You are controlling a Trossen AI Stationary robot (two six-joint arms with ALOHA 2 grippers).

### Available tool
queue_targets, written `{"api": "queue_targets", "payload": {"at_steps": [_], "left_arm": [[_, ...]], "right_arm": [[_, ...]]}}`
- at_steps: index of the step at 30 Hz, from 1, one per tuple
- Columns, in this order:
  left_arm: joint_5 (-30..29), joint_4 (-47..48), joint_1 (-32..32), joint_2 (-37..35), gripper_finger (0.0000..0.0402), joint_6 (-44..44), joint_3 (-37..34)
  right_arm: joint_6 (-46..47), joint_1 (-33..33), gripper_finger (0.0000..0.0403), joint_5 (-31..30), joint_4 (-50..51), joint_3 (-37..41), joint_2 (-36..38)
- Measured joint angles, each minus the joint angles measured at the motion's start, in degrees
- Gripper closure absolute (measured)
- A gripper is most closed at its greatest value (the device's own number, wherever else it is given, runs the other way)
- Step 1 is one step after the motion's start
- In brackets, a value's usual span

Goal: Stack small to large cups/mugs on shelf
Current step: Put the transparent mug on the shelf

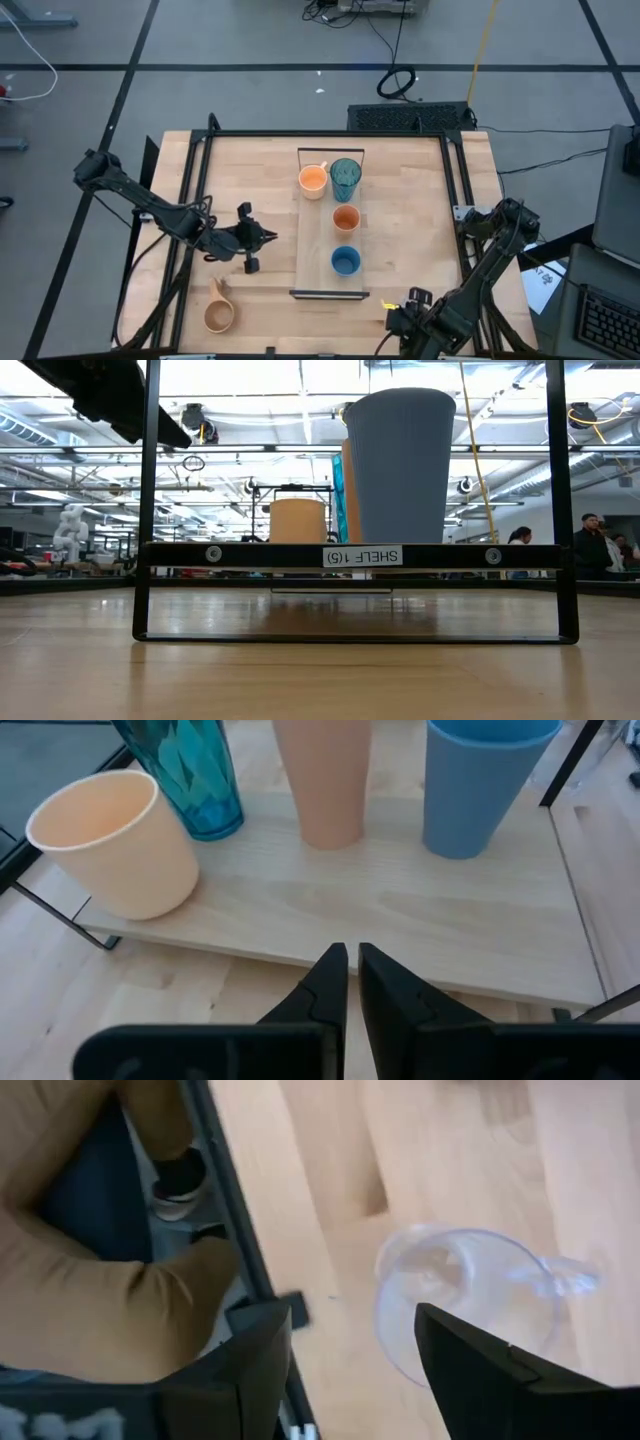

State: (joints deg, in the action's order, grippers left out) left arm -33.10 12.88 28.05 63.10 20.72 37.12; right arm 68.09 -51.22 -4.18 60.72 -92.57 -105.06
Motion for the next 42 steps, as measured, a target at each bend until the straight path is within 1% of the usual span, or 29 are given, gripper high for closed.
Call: {"api": "queue_targets", "payload": {"at_steps": [8,12,14,19,26,34,36,39,42], "left_arm": [[0.0,-1.3,0.0,0.7,0.0371,-1.3,0.0],[0.0,-1.3,0.0,0.7,0.0371,-1.3,0.0],[0.0,-1.3,0.0,0.7,0.0371,-1.4,0.0],[0.0,-1.3,0.0,0.7,0.0371,-1.5,0.0],[0.0,-1.3,0.0,0.7,0.0371,-1.5,0.0],[0.0,-1.3,0.0,0.7,0.0371,-1.5,0.0],[0.0,-1.3,0.0,0.7,0.0371,-1.5,0.0],[0.0,-1.2,0.0,0.7,0.0371,-1.5,0.0],[0.0,-1.3,0.0,0.7,0.0371,-1.5,0.0]], "right_arm": [[0.2,0.0,0.0195,0.0,-1.0,3.4,0.2],[-0.9,0.0,0.0201,2.9,-2.7,5.3,0.2],[-1.1,0.0,0.0210,3.0,-2.7,6.0,0.2],[-1.3,0.0,0.0241,3.3,-3.6,7.2,0.2],[-2.9,0.0,0.0298,4.5,-6.4,10.0,0.2],[-3.3,0.0,0.0389,4.5,-6.5,10.3,0.2],[-4.2,0.0,0.0398,4.5,-6.5,10.3,0.2],[-4.5,0.0,0.0393,4.5,-6.4,10.3,0.3],[-4.7,0.0,0.0397,4.5,-6.4,10.3,1.2]]}}
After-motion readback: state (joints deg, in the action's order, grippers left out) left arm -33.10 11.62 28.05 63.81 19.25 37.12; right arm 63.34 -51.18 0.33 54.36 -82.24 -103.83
